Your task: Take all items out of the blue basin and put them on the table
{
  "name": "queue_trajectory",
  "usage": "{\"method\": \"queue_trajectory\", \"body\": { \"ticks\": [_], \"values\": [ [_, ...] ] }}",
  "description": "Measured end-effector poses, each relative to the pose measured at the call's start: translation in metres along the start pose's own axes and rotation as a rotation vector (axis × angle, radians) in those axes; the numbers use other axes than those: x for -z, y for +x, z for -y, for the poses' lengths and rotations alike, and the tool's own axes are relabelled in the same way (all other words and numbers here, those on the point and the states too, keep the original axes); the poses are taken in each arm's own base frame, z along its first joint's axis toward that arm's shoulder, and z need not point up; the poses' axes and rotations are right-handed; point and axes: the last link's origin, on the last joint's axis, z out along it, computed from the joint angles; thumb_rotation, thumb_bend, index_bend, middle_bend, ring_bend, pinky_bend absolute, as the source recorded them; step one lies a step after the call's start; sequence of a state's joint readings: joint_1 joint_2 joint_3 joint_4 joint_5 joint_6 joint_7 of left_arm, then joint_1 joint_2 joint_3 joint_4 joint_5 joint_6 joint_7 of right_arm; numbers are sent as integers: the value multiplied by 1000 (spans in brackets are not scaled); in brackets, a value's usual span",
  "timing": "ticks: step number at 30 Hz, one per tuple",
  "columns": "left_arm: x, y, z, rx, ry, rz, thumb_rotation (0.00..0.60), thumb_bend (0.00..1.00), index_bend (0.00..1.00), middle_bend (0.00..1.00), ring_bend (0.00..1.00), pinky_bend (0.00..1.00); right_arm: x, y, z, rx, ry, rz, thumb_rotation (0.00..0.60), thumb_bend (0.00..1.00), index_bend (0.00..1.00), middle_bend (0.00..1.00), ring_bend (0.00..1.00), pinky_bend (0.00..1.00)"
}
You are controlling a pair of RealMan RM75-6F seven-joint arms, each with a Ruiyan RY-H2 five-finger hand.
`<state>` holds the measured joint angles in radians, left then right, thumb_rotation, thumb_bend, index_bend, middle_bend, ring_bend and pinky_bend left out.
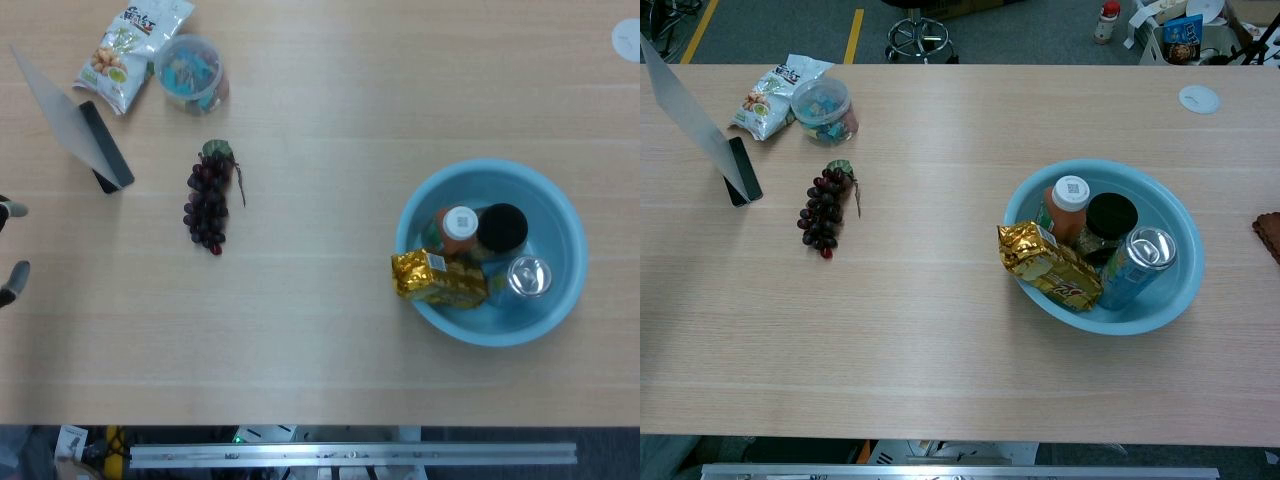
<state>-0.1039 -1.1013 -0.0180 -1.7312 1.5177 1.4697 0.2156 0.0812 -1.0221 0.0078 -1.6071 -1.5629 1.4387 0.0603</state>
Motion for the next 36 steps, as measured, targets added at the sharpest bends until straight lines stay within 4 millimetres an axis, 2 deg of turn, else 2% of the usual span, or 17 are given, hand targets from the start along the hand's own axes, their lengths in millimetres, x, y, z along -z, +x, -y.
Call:
{"method": "queue_trajectory", "body": {
  "ticks": [10, 14, 16, 21, 27, 36],
  "values": [
    [5, 3, -2, 3, -5, -8, 600, 270, 313, 308, 246, 282, -4, 4, 5, 23, 72, 13, 600, 103, 206, 316, 233, 332],
    [6, 4, -1, 2, 1, -6, 600, 269, 313, 308, 246, 282, -9, 7, 13, 30, 128, 22, 600, 95, 206, 362, 267, 370],
    [7, 4, 0, 1, 5, -2, 600, 269, 313, 308, 246, 282, -12, 7, 19, 31, 160, 35, 600, 93, 218, 393, 296, 397],
    [9, 4, 2, 5, 15, 4, 600, 269, 313, 307, 246, 282, -18, 2, 34, 41, 240, 78, 600, 87, 318, 460, 352, 435],
    [11, 3, 4, 16, 25, 14, 600, 269, 313, 307, 246, 282, -22, -8, 49, 64, 303, 149, 600, 38, 340, 455, 354, 439],
    [15, 1, 12, 25, 50, 27, 600, 270, 313, 307, 246, 282, -28, -22, 66, 127, 360, 265, 600, 35, 340, 401, 336, 443]
  ]
}}
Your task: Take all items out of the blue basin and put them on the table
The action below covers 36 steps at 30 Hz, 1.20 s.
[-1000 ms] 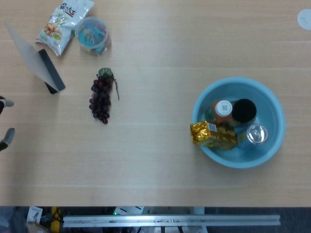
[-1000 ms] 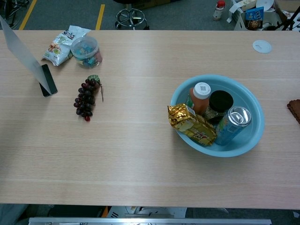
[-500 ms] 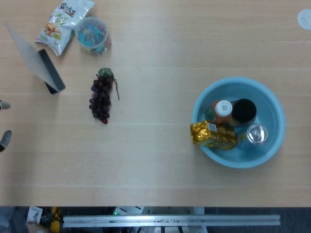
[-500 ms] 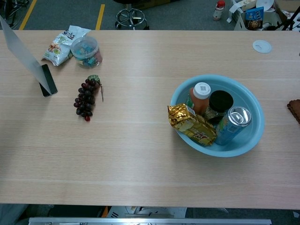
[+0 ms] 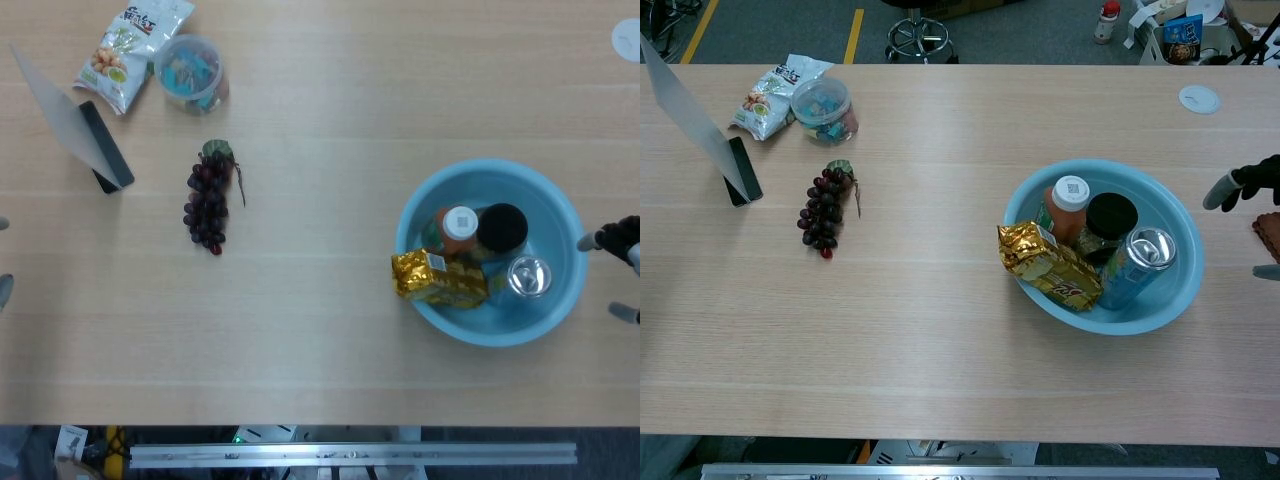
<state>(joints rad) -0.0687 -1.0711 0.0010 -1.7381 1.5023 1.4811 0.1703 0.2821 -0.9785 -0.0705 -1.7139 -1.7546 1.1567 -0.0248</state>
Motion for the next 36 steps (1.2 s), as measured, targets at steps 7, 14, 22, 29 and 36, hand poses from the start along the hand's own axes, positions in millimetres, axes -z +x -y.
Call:
{"method": "queue_trajectory", "body": {
  "ticks": [7, 14, 22, 29, 36],
  "values": [
    [0, -4, 3, 7, 4, 10, 600, 269, 313, 307, 246, 282, -18, -1, 7, 17, 10, -1, 600, 34, 340, 383, 321, 442],
    [-2, -6, 5, 8, 7, 17, 600, 269, 313, 307, 246, 282, -36, -4, 13, 16, 23, 18, 600, 34, 340, 383, 321, 442],
    [-4, -8, 8, 7, 10, 25, 600, 269, 313, 307, 247, 282, -53, -10, 25, 14, 54, 48, 600, 34, 339, 383, 321, 442],
    [-4, -8, 11, 8, 16, 25, 600, 270, 313, 307, 246, 282, -63, -16, 35, 25, 87, 76, 600, 34, 339, 383, 321, 442],
    [-4, -9, 11, 10, 13, 26, 600, 270, 313, 307, 246, 282, -68, -22, 42, 37, 104, 90, 600, 35, 339, 383, 321, 442]
  ]
}}
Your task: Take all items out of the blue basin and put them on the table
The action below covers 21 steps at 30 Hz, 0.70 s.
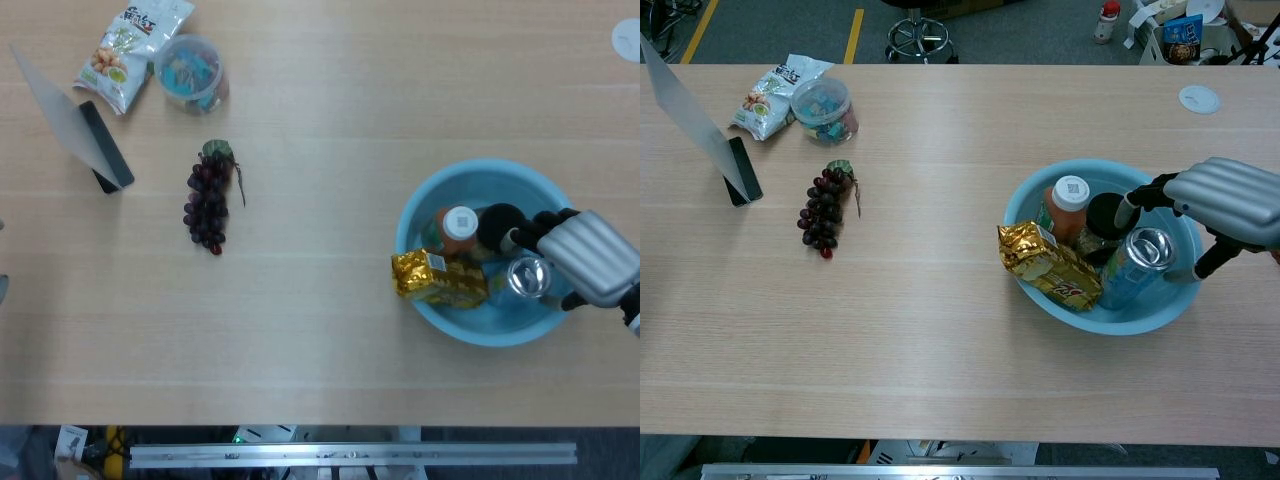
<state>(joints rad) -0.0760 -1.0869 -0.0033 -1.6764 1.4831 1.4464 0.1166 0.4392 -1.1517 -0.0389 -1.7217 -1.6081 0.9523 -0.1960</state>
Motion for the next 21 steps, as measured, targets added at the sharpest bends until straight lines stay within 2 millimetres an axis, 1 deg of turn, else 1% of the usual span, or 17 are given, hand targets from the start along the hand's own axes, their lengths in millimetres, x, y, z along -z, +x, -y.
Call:
{"method": "queue_trajectory", "body": {
  "ticks": [7, 10, 12, 15, 18, 21],
  "values": [
    [-1, 0, 1, 2, -1, 0, 600, 270, 313, 307, 246, 282, -5, -3, 6, -9, 8, 9, 600, 40, 339, 387, 321, 442],
    [-1, -1, 3, 3, 1, 2, 600, 269, 313, 307, 246, 282, -6, -3, 8, -14, 11, 8, 600, 79, 340, 404, 333, 453],
    [-1, -1, 3, 4, 2, 3, 600, 269, 313, 307, 246, 282, -6, -3, 8, -15, 8, 8, 600, 144, 363, 427, 361, 513],
    [0, -2, 4, 6, 5, 3, 600, 269, 313, 307, 247, 282, -6, -3, 7, -12, -1, 10, 600, 213, 417, 453, 400, 600],
    [0, -3, 4, 8, 6, 6, 600, 269, 313, 307, 246, 282, -6, -5, 5, -16, -12, 22, 600, 280, 467, 486, 439, 659],
    [0, -4, 4, 8, 3, 8, 600, 269, 313, 308, 246, 282, -6, -6, 5, -21, -16, 30, 600, 315, 496, 505, 468, 696]
  ]
}}
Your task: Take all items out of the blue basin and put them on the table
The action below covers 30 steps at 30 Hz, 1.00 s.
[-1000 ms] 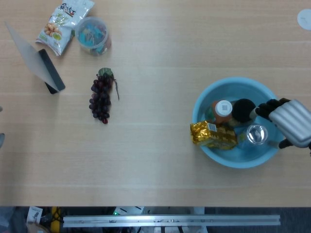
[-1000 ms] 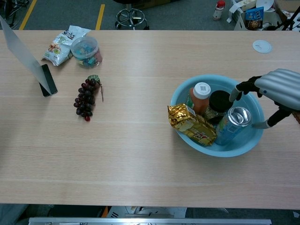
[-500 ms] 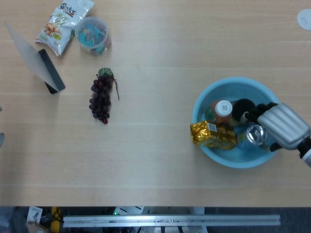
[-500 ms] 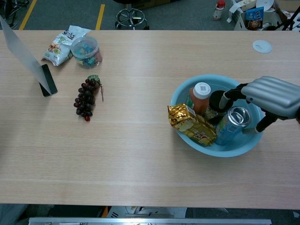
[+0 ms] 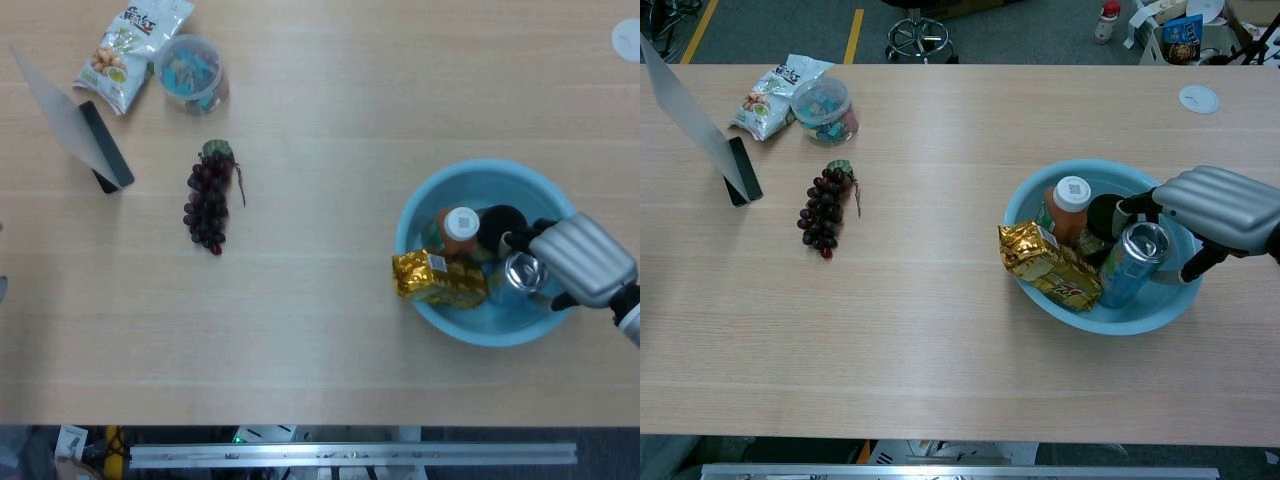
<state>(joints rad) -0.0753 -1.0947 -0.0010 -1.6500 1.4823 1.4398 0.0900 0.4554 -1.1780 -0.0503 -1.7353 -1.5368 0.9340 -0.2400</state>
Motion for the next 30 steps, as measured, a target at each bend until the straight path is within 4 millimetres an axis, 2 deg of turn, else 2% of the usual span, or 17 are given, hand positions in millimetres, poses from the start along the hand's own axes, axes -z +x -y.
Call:
{"method": "queue_trajectory", "body": {
  "ticks": [4, 14, 19, 24, 30],
  "values": [
    [0, 1, 0, -1, 0, -5, 600, 269, 313, 308, 247, 282, 1, 2, 1, -12, -1, -8, 600, 360, 510, 517, 492, 725],
    [1, 3, 1, -4, 4, -6, 600, 269, 313, 308, 246, 290, 9, 19, 1, -61, 5, -52, 600, 364, 519, 525, 512, 740],
    [0, 5, 0, -6, -2, -11, 600, 269, 313, 308, 246, 291, 20, 40, -6, -99, -9, -95, 600, 365, 519, 525, 512, 740],
    [-1, 5, -3, -6, -10, -9, 600, 270, 313, 308, 246, 292, 32, 66, -21, -133, -44, -177, 600, 365, 519, 525, 513, 740],
    [-3, 5, -8, -9, -21, -5, 600, 269, 313, 308, 246, 296, 39, 86, -38, -173, -87, -248, 600, 364, 519, 525, 516, 740]
  ]
}}
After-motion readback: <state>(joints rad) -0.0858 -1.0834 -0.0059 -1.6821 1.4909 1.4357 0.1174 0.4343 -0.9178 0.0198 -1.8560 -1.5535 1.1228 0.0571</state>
